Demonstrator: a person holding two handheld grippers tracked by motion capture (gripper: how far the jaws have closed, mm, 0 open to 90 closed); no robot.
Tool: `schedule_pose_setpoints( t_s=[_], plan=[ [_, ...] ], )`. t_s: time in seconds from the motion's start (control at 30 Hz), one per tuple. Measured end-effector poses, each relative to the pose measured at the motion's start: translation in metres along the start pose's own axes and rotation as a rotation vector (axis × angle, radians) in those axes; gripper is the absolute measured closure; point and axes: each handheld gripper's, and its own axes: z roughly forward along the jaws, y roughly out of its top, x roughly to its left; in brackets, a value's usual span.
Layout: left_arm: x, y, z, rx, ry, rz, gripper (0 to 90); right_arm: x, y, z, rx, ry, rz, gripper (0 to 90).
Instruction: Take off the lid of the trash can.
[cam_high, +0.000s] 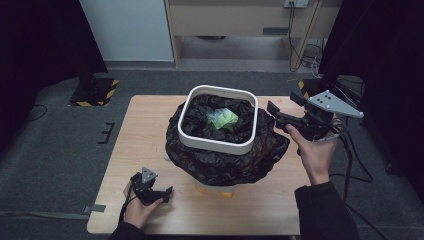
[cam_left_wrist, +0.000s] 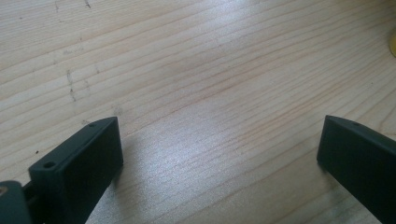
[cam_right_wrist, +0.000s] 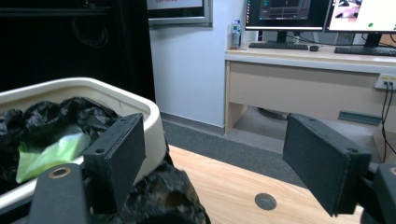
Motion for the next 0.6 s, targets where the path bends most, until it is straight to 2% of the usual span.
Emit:
schedule_pose_setpoints(
  t_s=[0.47, 0.6],
  plan=[
    [0.0, 0.0, 0.0, 0.0, -0.002, 0.001, 0.0, 0.011, 0.014, 0.016, -0.001, 0.018, -0.013, 20.9],
    [0.0, 0.0, 0.0, 0.0, -0.002, 0.001, 0.0, 0.013, 0.015, 0.021, -0.002, 0.027, -0.002, 20.9]
  ],
)
